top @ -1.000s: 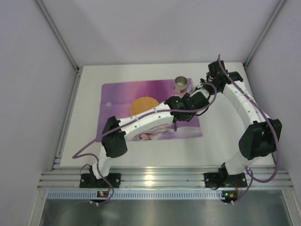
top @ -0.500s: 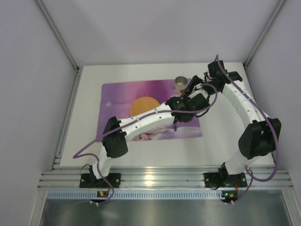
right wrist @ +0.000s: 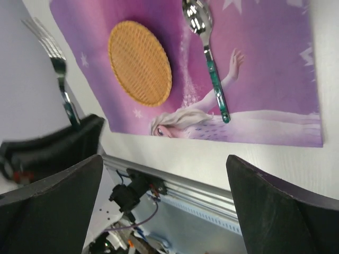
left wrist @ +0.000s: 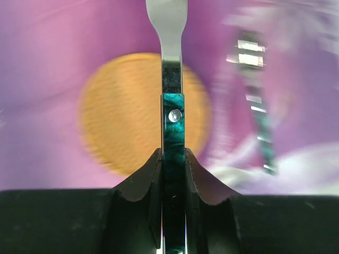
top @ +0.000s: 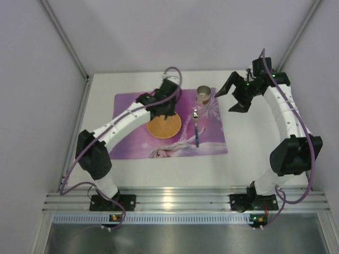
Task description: Set the dinner table for one person
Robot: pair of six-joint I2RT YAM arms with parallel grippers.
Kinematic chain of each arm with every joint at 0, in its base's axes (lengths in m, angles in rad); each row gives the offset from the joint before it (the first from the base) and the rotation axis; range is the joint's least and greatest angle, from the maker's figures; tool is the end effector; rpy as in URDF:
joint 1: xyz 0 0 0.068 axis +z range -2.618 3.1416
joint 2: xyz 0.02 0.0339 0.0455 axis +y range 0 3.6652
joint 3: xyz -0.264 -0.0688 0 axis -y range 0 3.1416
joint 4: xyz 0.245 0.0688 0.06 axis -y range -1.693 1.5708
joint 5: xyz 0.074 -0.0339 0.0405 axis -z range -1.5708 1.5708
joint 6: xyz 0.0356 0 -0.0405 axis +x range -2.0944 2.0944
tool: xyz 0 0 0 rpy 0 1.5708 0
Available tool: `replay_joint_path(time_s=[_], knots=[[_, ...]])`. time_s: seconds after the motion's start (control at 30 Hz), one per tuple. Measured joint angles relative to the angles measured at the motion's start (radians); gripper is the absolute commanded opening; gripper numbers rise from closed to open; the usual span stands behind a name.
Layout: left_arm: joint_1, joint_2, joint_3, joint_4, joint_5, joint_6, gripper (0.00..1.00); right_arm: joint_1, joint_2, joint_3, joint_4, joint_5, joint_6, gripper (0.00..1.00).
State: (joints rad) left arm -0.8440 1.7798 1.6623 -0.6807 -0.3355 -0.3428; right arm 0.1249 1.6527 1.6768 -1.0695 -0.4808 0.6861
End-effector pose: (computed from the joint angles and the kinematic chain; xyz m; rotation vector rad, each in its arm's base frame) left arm 0.2747 -0.2913 0.3256 0.4199 2.2836 -0.2016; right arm 0.3333 0.0584 0.3512 0.5784 2.6517 0.8973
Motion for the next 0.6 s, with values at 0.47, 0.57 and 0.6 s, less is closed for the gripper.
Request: replay_joint_path(time_s=[0.47,0.57,0.6], knots=[[0.534,-0.12,-0.524,0.106,0.249,-0.071,0.0,-0.122,-0.127,-0.023,-0.018,0.0,-0.032,1.0],[0.583,-0.12,-0.569,0.125,0.305,-0.069,0.0,-0.137,-0.127,-0.046,-0.021,0.001,-0.034,1.0],[0.595,-0.12,-0.577,0.132,0.316,-0.063,0.0,-0.141,-0.127,-0.05,-0.023,0.002,-0.037,1.0]])
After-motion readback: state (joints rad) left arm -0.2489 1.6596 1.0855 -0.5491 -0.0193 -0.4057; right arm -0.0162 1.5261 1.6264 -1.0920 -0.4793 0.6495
